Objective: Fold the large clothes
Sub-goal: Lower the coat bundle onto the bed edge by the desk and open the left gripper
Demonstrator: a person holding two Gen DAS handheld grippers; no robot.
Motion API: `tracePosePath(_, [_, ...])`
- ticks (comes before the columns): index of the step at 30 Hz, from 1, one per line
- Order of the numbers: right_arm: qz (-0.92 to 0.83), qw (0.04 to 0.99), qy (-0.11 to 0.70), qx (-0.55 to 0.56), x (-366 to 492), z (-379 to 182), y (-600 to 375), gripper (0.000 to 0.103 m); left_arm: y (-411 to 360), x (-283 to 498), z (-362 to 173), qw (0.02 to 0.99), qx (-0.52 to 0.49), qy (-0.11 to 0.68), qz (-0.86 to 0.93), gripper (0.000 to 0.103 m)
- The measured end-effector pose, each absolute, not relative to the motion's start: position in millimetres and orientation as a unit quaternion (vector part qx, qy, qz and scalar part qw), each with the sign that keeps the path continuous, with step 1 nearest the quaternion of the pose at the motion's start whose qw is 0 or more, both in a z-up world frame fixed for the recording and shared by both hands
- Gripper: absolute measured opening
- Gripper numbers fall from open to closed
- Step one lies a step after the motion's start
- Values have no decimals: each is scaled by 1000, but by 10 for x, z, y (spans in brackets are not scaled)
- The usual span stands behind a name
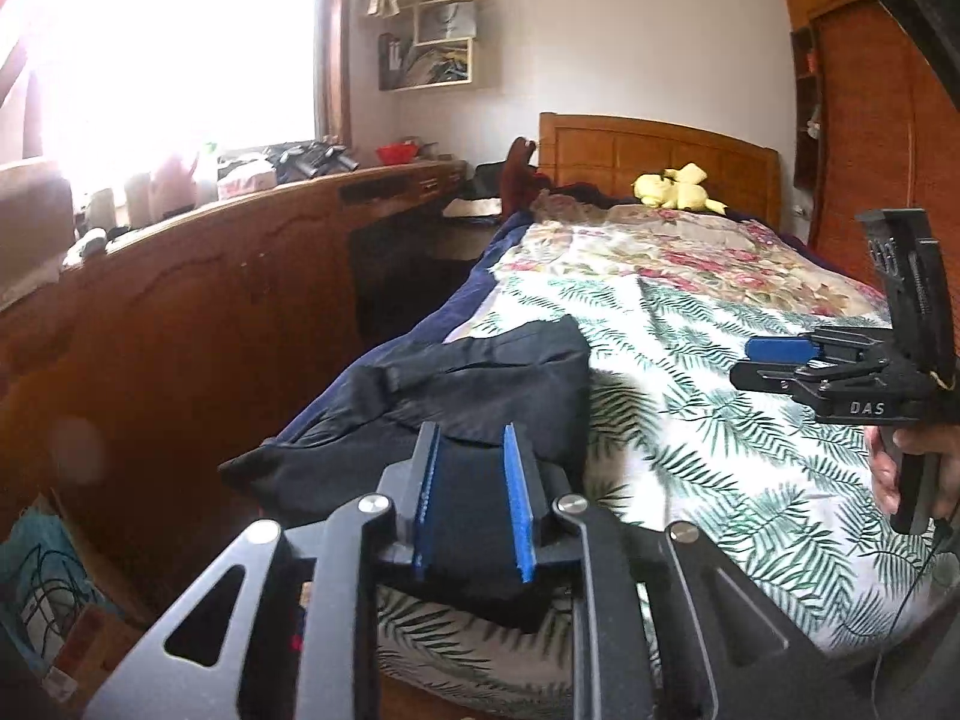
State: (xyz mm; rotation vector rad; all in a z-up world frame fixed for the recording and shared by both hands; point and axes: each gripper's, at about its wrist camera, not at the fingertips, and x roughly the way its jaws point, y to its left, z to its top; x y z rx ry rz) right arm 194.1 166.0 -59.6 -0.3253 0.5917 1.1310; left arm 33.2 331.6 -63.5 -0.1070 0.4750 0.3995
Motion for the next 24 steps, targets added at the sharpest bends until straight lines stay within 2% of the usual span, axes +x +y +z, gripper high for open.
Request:
tracePosePath(5, [508,808,266,-136,1894,-469,1194,65,2915,453,-526,953,-33,238,185,20])
tracePosePath(14, [465,842,252,-105,1808,-321,255,79,2278,722,-486,953,-49,265,142,20])
tracePosePath(24, [403,878,246,-84,1691,-349,-747,83,1368,1070,-628,959,-37,278,49,20])
